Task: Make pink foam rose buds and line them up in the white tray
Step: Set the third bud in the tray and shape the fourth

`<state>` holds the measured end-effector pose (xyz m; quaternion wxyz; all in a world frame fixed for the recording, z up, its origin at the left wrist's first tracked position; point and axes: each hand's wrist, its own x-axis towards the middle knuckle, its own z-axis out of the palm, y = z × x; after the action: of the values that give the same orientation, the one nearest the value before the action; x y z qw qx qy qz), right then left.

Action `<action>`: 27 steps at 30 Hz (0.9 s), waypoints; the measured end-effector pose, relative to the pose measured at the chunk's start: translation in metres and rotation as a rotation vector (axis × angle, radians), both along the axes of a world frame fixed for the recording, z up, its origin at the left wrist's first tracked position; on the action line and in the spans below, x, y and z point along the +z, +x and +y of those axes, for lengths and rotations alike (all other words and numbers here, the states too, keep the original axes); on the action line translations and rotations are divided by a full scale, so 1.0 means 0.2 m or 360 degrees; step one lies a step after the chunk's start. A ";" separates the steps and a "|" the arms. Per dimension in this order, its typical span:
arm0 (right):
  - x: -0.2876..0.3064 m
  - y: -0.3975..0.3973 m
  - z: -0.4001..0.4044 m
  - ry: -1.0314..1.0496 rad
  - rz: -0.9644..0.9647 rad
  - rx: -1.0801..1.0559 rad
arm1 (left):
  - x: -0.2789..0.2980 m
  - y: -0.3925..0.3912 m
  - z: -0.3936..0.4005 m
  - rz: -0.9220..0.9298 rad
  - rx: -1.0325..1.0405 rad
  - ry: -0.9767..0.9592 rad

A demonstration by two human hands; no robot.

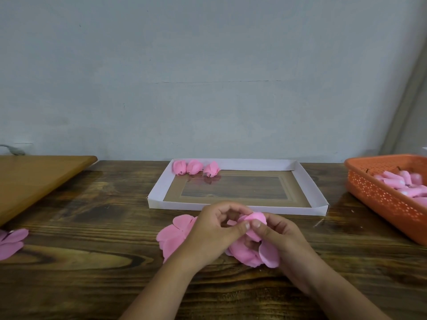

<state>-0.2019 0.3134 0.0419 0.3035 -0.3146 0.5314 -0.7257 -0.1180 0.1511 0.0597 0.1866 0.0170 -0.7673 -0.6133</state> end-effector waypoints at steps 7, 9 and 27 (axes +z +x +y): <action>-0.01 -0.02 -0.02 -0.0030 -0.0073 -0.0230 | 0.01 0.00 0.00 0.0026 -0.0049 0.0116; 0.00 -0.02 -0.01 -0.0034 -0.0072 -0.0292 | 0.02 0.01 0.00 0.0060 -0.0058 0.0144; 0.04 -0.01 0.02 -0.0058 -0.0194 -0.0448 | 0.02 -0.03 -0.03 0.0245 0.0405 0.0521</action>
<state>-0.2044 0.3168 0.0506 0.2246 -0.1977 0.5376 -0.7884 -0.1248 0.1454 0.0633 0.3152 0.0968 -0.6326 -0.7008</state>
